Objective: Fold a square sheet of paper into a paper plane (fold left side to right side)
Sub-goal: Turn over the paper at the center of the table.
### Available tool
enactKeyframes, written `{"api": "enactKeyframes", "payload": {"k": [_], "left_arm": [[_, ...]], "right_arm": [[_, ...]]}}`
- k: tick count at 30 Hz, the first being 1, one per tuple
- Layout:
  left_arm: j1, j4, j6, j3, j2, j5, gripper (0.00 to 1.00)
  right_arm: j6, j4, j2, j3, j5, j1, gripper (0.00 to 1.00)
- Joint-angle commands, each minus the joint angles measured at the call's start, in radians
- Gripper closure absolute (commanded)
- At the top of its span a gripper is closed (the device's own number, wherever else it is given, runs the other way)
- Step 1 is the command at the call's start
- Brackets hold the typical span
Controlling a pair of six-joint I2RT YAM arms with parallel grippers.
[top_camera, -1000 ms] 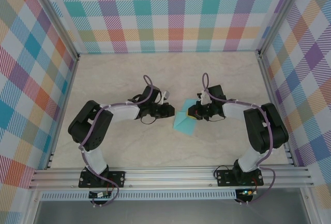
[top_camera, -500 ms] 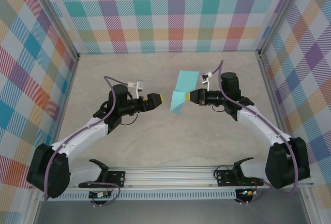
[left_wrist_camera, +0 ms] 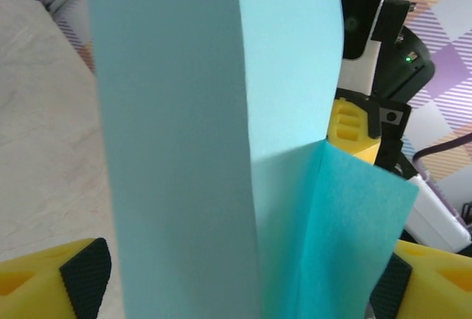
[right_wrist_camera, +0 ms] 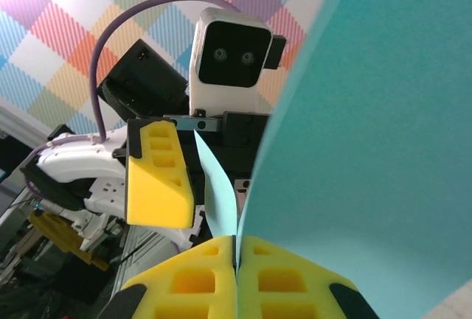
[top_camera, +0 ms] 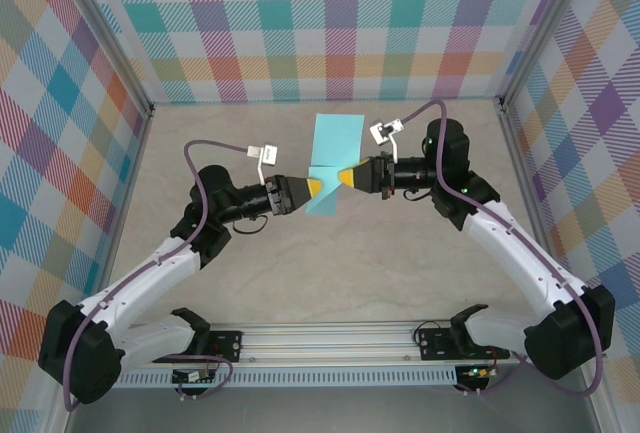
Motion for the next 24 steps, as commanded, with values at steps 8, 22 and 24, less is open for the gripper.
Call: {"api": "enactKeyframes", "payload": {"k": [8,22,24], "left_arm": [[-0.053,0.042,0.048,0.044,-0.068,0.015,0.56],[-0.079,-0.176,0.181,0.084,-0.072,-0.067,0.9],[-0.089,-0.305,0.255,0.101,-0.076,-0.134,0.95]], "right_arm": [[0.001,0.039,-0.037,0.017,-0.018,0.018,0.97],[-0.098,-0.177,-0.084,0.036,0.12,0.017,0.59],[-0.168,-0.311,-0.108,0.052,0.237,0.016,0.48]]}}
